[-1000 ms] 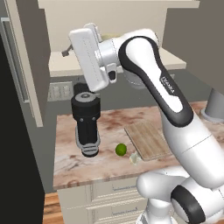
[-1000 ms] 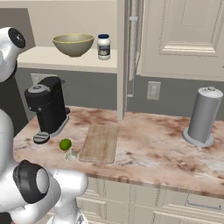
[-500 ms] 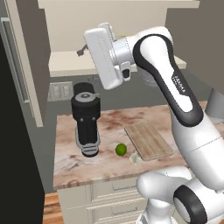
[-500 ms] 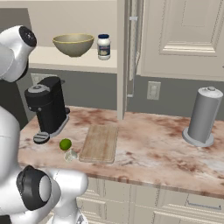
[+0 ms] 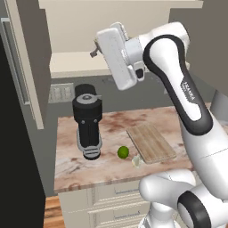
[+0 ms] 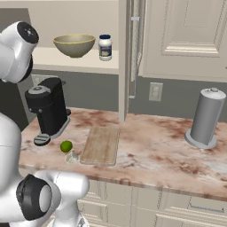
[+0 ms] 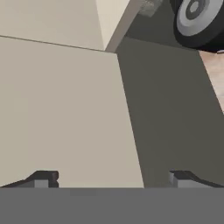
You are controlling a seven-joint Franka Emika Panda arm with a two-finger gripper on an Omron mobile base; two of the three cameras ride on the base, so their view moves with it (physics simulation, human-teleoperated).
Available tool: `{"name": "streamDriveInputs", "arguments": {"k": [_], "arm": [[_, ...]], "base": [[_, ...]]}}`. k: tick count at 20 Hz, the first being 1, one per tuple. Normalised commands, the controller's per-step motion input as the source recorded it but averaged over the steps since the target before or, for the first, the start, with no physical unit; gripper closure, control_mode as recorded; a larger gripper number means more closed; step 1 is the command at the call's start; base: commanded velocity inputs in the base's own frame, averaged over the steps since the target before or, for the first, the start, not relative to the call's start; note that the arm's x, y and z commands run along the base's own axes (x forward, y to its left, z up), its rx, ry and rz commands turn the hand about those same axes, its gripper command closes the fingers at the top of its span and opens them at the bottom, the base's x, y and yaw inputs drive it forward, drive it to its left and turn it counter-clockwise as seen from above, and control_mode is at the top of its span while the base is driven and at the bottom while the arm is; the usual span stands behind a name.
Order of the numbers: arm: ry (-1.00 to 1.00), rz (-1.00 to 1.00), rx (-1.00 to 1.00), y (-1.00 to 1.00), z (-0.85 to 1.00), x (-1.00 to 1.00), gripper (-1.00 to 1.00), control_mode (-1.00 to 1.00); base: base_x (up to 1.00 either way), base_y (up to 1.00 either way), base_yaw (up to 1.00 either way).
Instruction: Open the cabinet. Place the bowl and condiment on the counter. Then place the lime and garlic on the cutting board.
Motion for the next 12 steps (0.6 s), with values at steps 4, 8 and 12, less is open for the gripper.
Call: {"name": "streamDriveInputs", "arguments": {"k": [4, 8, 12], "arm": [[0.0, -0.12, -0.08, -0.38, 0.0, 0.01, -1.0, -1.0], [0.0, -0.13, -0.09, -0.36, 0.0, 0.02, -1.0, -1.0], [0.0, -0.12, -0.09, -0.34, 0.0, 0.07, -1.0, -1.0]], "base": [[0.0, 0.0, 0.0], [0.0, 0.0, 0.0], [0.0, 0.0, 0.0]]}}
